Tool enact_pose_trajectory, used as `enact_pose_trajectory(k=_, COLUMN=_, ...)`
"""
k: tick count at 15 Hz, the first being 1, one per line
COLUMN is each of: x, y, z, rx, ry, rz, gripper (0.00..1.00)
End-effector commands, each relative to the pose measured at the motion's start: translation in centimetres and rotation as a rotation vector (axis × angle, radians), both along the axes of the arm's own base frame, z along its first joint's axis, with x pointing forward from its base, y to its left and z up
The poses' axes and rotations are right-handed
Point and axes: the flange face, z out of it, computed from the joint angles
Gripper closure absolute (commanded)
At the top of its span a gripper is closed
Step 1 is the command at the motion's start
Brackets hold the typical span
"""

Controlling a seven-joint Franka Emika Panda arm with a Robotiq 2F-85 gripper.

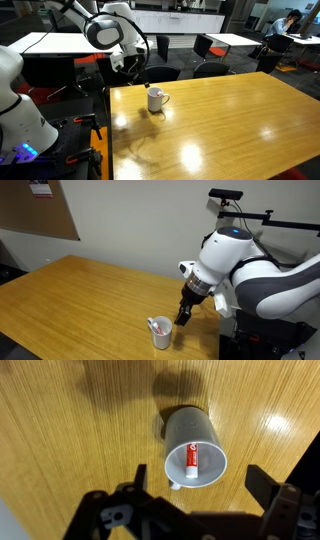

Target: Remove the marker from the mug cup and place it on the table

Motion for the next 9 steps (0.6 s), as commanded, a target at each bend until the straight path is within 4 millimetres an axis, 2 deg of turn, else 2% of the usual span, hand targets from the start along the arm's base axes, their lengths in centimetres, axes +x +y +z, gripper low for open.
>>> enact_pose_trajectory(k=1, x=0.1, y=0.4, z=0.4, rx=-0.015, ry=-0.019, rz=-0.007, gripper=0.0)
enact_pose_trajectory(k=7, x=-0.1, y=2.3, z=0.6, rx=-0.043, ry=-0.042, rz=0.005, gripper=0.0)
enact_pose_trajectory(k=9, x=-0.1, y=2.7, z=0.5, rx=-0.036, ry=-0.043, rz=-0.003, gripper=0.07)
